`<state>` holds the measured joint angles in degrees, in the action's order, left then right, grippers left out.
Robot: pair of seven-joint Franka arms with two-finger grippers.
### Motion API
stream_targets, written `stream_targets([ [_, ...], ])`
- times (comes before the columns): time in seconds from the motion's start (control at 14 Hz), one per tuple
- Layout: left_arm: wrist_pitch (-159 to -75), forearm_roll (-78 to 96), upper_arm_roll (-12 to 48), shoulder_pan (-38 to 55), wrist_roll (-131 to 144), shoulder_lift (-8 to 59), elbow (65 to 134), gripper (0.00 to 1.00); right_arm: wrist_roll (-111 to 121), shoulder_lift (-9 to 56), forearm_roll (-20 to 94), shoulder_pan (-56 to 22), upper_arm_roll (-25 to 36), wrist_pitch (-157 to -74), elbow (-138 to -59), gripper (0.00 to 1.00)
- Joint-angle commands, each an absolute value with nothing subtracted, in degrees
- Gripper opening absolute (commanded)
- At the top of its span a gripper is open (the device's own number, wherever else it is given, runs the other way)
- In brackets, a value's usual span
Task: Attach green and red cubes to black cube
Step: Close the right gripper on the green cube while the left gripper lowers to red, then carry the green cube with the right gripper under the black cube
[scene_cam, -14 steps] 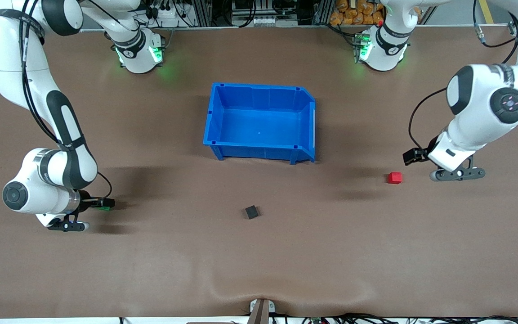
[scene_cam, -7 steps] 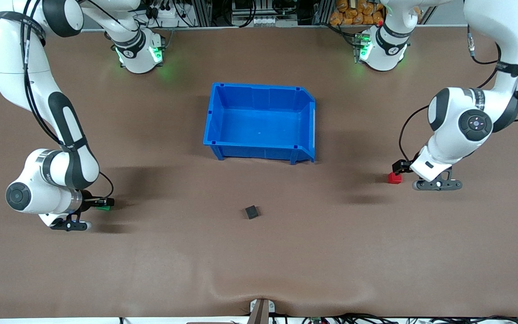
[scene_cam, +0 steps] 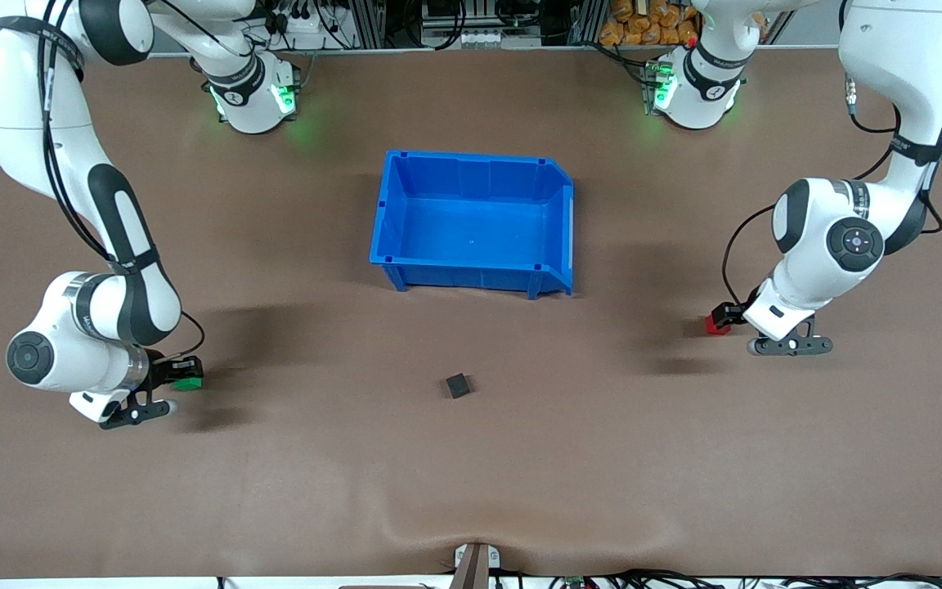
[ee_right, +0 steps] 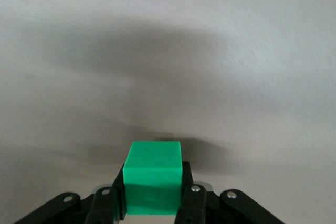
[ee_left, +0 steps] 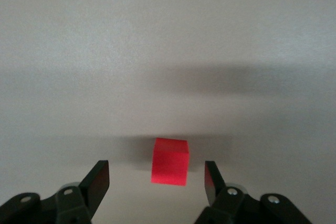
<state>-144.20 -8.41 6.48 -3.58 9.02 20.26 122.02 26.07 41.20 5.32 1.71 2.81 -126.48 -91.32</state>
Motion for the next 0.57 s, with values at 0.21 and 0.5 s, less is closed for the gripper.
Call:
stream_targets([
  [0.21, -146.8, -9.1, 7.0, -4.0, 9.7, 23.3, 121.6, 0.77, 46.7, 38.1, 5.2, -3.8, 2.7, -125.6, -86.8, 0.00],
  [0.5, -148.4, -9.1, 6.9, -3.9, 9.7, 24.3, 121.7, 0.74, 56.7, 36.7, 6.0, -6.1, 2.5, -121.4, -85.7, 0.00],
])
